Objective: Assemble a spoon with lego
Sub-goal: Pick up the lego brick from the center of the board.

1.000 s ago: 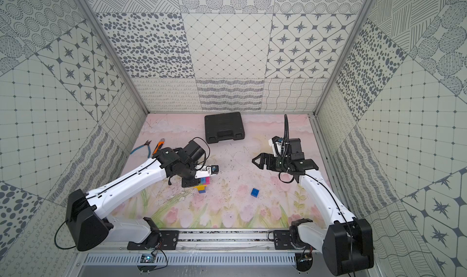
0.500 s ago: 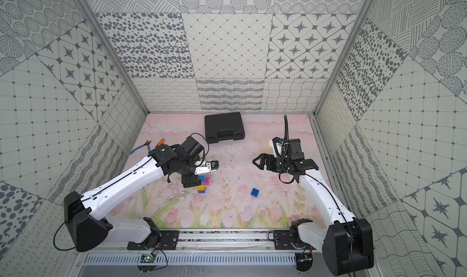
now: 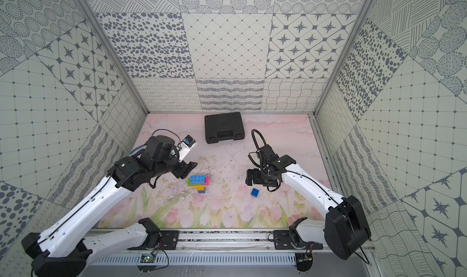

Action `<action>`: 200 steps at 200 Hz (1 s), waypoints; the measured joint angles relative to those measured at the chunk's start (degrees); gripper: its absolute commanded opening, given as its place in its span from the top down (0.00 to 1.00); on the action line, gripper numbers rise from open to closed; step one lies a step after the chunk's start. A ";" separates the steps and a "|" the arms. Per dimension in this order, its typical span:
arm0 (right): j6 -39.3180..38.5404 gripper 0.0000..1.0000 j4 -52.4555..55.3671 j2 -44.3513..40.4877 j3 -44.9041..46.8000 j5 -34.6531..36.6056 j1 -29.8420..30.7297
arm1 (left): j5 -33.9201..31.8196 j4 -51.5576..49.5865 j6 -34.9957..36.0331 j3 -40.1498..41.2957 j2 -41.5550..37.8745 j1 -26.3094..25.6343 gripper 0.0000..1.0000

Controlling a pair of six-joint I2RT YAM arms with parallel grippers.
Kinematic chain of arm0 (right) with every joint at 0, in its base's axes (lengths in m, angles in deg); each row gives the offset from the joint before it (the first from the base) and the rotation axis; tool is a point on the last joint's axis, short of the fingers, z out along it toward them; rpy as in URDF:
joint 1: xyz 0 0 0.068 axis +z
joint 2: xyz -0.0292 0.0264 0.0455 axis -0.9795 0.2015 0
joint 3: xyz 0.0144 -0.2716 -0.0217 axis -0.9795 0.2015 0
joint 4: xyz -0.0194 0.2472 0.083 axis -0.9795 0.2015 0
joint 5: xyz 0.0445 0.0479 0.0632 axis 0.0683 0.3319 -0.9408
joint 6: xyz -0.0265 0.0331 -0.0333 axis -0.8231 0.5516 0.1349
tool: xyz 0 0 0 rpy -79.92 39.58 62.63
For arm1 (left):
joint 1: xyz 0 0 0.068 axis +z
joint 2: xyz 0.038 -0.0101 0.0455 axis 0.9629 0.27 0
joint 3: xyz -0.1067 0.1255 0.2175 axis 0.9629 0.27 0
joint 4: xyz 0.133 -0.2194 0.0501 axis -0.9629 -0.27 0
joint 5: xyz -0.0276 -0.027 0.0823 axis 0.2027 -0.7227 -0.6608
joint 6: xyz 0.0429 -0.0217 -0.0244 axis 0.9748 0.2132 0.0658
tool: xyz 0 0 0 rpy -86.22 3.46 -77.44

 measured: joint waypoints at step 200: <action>20.68 0.48 -8.09 12.41 4.09 12.52 8.96 | -5.51 4.70 -24.52 15.34 -14.75 6.05 0.16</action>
